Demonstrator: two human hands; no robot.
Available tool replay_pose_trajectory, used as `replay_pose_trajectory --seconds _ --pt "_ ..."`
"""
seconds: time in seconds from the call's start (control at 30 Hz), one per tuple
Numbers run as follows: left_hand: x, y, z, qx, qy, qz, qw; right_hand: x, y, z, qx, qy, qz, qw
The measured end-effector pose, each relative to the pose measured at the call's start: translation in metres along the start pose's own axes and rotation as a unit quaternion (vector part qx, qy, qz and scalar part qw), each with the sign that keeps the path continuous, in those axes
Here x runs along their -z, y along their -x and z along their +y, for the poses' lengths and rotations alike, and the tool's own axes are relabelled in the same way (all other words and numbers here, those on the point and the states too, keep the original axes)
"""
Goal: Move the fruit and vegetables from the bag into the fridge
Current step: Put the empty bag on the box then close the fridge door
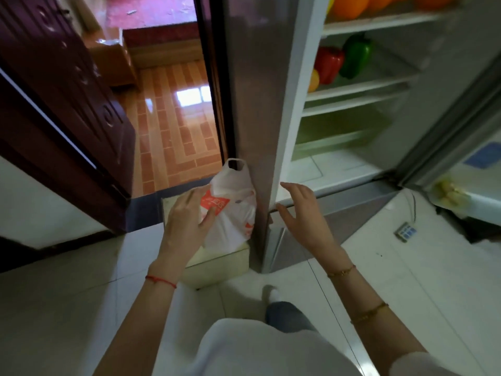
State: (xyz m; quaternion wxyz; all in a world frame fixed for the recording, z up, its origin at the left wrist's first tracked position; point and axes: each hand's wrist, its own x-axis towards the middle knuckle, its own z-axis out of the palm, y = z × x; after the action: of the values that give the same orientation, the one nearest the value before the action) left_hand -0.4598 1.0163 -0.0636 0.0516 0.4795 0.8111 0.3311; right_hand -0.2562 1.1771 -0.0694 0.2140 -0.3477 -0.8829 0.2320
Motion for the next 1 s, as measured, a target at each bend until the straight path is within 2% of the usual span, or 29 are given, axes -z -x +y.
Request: replay_pose_trajectory --seconds 0.37,0.57,0.77,1.0 --pt "-0.019 0.036 0.091 -0.089 0.000 -0.045 0.995 0.092 0.116 0.046 -0.104 0.043 0.082 0.990" --pt "-0.064 0.066 0.166 -0.128 0.022 -0.101 0.986 0.143 0.200 0.096 -0.168 0.062 0.128 0.975" --pt "-0.115 0.104 0.251 -0.166 0.038 -0.128 0.977 0.203 0.290 0.148 -0.241 0.073 0.151 0.956" --pt "-0.170 0.132 0.342 -0.189 0.047 -0.160 0.968 0.268 0.354 0.206 -0.285 0.074 0.181 0.938"
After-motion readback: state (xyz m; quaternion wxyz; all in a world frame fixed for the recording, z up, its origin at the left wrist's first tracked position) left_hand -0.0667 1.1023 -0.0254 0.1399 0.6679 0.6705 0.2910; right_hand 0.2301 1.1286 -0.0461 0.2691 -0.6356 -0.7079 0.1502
